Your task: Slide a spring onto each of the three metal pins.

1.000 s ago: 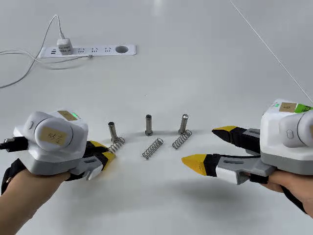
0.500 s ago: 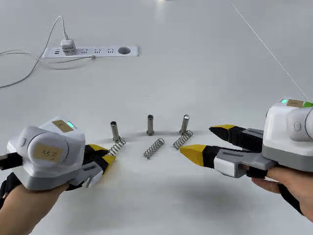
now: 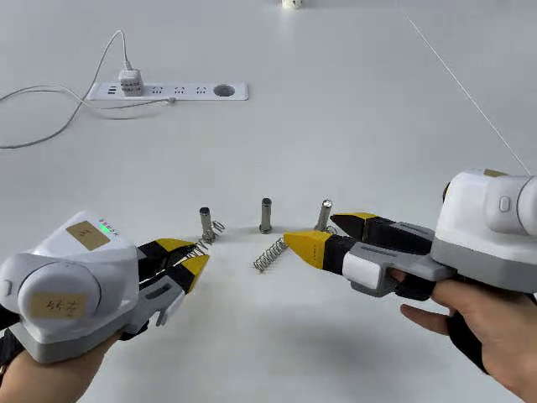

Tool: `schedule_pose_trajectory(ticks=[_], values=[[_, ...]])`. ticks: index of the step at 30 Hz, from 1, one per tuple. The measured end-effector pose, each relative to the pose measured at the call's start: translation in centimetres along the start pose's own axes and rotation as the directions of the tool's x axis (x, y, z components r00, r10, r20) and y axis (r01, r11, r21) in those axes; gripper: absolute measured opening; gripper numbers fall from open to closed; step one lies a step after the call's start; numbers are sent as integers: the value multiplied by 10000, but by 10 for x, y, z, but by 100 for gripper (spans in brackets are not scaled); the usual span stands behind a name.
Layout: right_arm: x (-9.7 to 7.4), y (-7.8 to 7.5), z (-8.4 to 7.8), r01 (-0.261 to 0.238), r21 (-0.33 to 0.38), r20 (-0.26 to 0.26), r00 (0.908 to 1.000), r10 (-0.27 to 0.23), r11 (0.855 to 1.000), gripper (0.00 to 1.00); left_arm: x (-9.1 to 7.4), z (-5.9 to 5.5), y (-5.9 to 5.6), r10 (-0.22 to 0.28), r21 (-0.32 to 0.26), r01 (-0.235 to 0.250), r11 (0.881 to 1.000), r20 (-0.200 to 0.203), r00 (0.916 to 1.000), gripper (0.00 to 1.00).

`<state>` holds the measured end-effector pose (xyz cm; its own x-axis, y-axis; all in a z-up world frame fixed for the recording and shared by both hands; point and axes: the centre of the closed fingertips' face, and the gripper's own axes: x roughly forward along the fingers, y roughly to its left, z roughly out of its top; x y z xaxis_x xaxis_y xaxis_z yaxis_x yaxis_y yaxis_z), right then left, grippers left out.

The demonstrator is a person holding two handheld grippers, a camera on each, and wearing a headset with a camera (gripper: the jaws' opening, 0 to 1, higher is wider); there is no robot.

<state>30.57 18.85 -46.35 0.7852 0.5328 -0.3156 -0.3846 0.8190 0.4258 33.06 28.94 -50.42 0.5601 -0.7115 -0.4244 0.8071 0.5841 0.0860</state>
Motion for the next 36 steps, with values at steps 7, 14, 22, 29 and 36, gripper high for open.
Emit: schedule_pose_trajectory(ticks=[7, 14, 22, 29, 36], values=[[11, 14, 8, -404, 503, 467, 9982, 381, 9979, 46, -7, 17, -6, 101, -42, -97, 9999, 869, 9962, 10], [19, 27, 15, -810, 1069, 871, 9936, 718, 9910, 41, -13, 32, -15, -29, -81, 42, 10000, 1550, 9879, 10], [25, 41, 20, -1363, 1713, 1176, 9861, 1171, 9757, 33, -17, 45, -20, -82, -52, 94, 9999, 2015, 9795, 10], [29, 49, 24, -1704, 2227, 1408, 9799, 1413, 9599, 28, -21, 58, -25, -184, -2, 190, 9998, 2362, 9715, 10], [31, 51, 25, -1842, 2586, 1406, 9784, 1517, 9483, 22, -23, 66, -30, -351, -10, 367, 9993, 2600, 9650, 10]])
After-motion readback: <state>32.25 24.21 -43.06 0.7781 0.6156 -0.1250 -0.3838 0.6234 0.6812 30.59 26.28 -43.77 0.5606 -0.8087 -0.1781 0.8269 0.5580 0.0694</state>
